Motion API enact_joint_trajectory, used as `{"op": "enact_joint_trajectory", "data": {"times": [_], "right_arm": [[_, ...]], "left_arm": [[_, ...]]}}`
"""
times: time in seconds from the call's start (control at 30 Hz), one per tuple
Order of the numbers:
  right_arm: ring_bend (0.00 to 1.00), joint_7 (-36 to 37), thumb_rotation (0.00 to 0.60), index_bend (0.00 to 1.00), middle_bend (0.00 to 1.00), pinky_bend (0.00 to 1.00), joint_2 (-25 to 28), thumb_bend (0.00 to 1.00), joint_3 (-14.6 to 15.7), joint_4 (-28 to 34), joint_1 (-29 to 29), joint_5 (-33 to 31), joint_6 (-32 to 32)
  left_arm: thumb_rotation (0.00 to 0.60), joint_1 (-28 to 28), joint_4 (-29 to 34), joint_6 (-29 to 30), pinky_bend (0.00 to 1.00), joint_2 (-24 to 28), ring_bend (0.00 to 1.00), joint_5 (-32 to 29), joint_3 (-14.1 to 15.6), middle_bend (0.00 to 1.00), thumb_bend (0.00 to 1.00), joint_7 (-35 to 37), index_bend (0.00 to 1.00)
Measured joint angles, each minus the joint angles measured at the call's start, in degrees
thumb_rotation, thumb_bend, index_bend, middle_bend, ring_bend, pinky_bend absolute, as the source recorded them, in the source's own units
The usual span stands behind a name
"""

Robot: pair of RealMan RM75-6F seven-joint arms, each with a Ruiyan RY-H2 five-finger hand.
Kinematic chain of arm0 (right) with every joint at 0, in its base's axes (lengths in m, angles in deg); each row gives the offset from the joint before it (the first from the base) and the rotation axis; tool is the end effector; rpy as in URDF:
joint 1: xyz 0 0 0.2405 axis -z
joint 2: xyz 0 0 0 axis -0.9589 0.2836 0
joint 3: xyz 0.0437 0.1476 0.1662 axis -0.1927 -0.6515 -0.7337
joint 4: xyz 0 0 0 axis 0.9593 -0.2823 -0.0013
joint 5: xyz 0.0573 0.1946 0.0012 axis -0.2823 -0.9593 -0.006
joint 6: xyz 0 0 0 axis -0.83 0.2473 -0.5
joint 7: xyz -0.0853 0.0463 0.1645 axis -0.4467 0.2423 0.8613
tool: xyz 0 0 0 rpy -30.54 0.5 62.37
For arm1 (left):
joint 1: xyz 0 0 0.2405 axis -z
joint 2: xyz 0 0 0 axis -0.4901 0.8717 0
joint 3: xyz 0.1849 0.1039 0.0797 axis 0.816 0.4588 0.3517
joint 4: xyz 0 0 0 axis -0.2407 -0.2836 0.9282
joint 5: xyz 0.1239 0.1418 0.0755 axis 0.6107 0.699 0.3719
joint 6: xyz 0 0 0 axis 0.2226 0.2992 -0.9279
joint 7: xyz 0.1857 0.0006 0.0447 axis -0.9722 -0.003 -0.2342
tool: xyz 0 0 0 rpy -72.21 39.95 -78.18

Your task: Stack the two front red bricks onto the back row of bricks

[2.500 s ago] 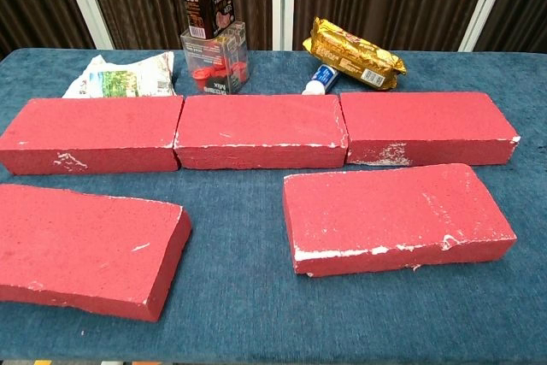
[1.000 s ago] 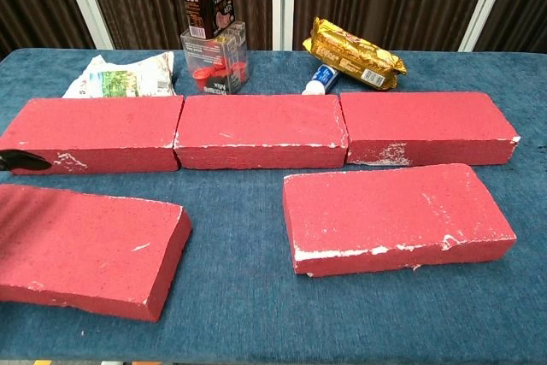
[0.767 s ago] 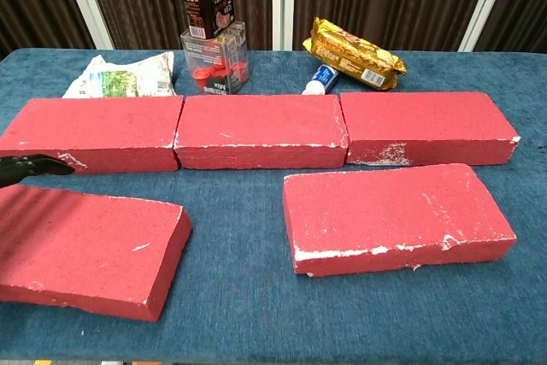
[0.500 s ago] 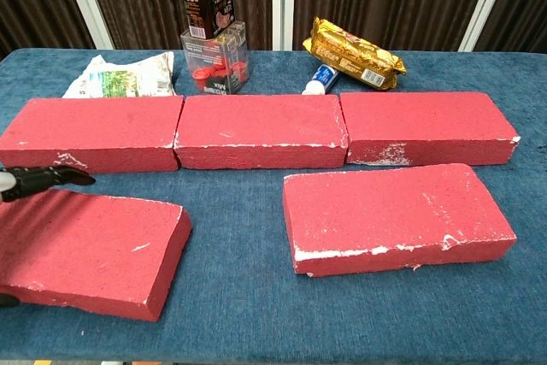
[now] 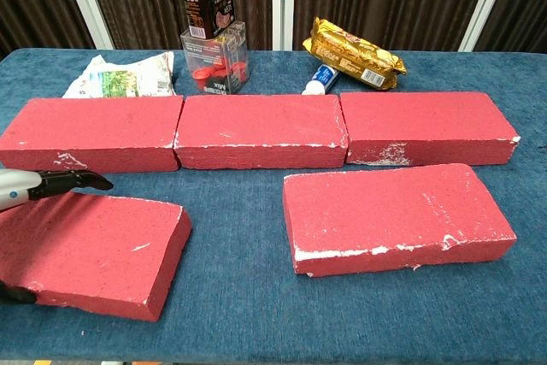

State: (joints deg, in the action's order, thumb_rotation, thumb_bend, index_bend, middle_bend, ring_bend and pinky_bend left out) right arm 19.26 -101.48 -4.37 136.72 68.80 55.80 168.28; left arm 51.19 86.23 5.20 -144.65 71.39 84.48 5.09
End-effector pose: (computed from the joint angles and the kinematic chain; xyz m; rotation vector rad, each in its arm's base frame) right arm -0.2942 -0.2314 0.1905 1.3478 -0.9116 0.9528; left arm -0.1980 0.2228 -0.0262 -1.9664 -1.2914 -0.6629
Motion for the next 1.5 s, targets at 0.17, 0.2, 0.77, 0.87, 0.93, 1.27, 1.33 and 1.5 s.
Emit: {"op": "enact_joint_trajectory", "data": {"times": [0.17, 0.2, 0.77, 0.87, 0.93, 1.27, 1.33, 1.5], "right_arm": [[0.00, 0.49, 0.600, 0.00, 0.00, 0.00, -0.17, 0.00, -0.03, -0.70, 0.11, -0.44, -0.19], [0.00, 0.61, 0.600, 0.00, 0.00, 0.00, -0.22, 0.00, -0.05, -0.86, 0.12, -0.56, -0.27], [0.00, 0.82, 0.600, 0.00, 0.00, 0.00, -0.64, 0.00, -0.36, -1.41, -0.01, -1.55, -1.08], [0.00, 0.90, 0.600, 0.00, 0.00, 0.00, -0.64, 0.00, -0.39, -1.49, 0.02, -1.70, -1.17], [0.00, 0.98, 0.600, 0.00, 0.00, 0.00, -0.59, 0.00, -0.42, -1.55, 0.04, -1.81, -1.22], [0.00, 1.23, 0.600, 0.00, 0.00, 0.00, -0.65, 0.00, -0.47, -1.81, -0.03, -1.92, -1.51], [0.00, 0.96, 0.600, 0.00, 0.00, 0.00, -0.65, 0.00, -0.43, -1.91, -0.01, -1.91, -1.54], [0.00, 0.84, 0.600, 0.00, 0.00, 0.00, -0.79, 0.00, -0.41, -2.11, -0.02, -2.34, -2.01]], "left_arm": [[0.600, 2.22, 0.85, -1.87, 0.00, 0.61, 0.00, -4.71, -0.75, 0.01, 0.00, -0.98, 0.00], [0.600, 2.55, 1.03, -2.03, 0.00, 0.73, 0.00, -5.35, -0.78, 0.02, 0.00, -1.28, 0.00], [0.600, 4.06, 4.74, 1.08, 0.00, 2.16, 0.00, -6.70, 1.06, 0.19, 0.02, -3.91, 0.00], [0.600, 3.74, 6.58, 2.57, 0.00, 3.18, 0.00, -5.34, 1.33, 0.19, 0.02, -3.90, 0.00], [0.600, 3.50, 8.41, 3.64, 0.00, 4.51, 0.00, -4.11, 1.38, 0.19, 0.02, -3.59, 0.00], [0.600, 6.84, 13.03, 4.65, 0.00, 12.59, 0.00, -5.93, -3.79, 0.19, 0.02, -2.17, 0.00], [0.600, 8.88, 12.57, 3.29, 0.00, 12.96, 0.00, -8.81, -5.58, 0.20, 0.02, -2.05, 0.00], [0.600, 14.67, 9.65, 0.08, 0.00, 11.94, 0.00, -17.87, -9.24, 0.21, 0.02, -2.78, 0.00]]}}
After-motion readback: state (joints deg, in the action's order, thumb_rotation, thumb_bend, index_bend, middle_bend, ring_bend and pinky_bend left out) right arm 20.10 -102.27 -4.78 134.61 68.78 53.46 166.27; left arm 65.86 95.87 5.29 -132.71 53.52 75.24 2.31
